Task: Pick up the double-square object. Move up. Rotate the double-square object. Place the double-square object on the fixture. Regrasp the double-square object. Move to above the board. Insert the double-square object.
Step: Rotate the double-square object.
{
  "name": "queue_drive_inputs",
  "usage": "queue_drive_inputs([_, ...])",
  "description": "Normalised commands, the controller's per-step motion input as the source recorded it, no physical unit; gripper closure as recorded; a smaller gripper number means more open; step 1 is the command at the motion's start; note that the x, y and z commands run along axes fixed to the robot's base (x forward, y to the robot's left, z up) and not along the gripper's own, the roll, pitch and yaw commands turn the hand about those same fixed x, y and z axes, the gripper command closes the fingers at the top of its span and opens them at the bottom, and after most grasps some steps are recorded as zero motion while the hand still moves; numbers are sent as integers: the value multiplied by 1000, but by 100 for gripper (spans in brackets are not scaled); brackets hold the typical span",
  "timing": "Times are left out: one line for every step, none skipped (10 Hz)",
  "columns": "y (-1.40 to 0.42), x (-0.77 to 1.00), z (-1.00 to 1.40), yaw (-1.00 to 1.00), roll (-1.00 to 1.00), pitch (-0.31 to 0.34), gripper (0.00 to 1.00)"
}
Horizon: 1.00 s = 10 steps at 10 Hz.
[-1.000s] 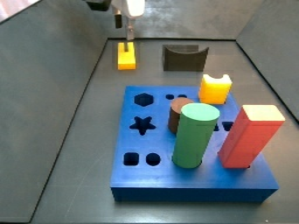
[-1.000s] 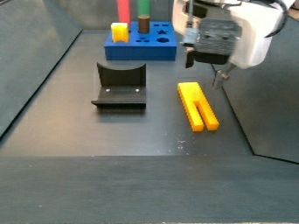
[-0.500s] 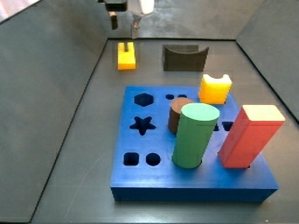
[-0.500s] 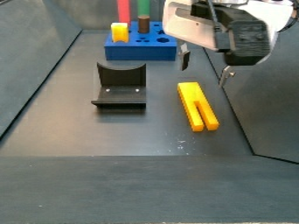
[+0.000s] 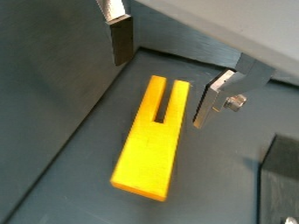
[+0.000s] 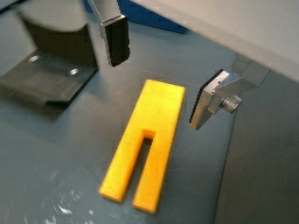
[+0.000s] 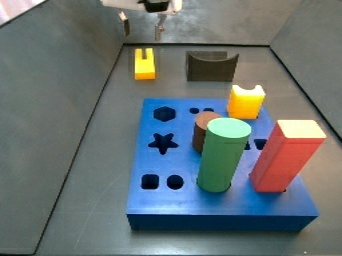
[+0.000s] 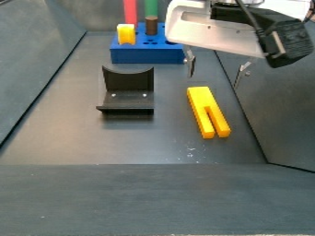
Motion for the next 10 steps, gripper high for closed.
queue_drive_inputs([-2, 36, -37, 1000, 8, -34, 0])
queue_drive_inputs([-2, 35, -37, 1000, 10, -40, 0])
queue_drive_inputs([-2, 35, -37, 937, 12, -48, 0])
queue_drive_inputs([-3, 34, -38, 686, 12, -48, 0])
queue_drive_inputs([-3, 33, -39, 371, 11, -47, 0])
queue_drive_inputs([-3, 32, -39, 214, 11, -47, 0])
queue_drive_inputs([0, 0, -1000, 0, 0, 0, 0])
queue_drive_inputs([0, 10, -1000, -24, 0, -13, 0])
queue_drive_inputs([-1, 18, -1000, -23, -4, -25, 0])
queue_drive_inputs([-1, 28, -1000, -12, -23, -35, 0])
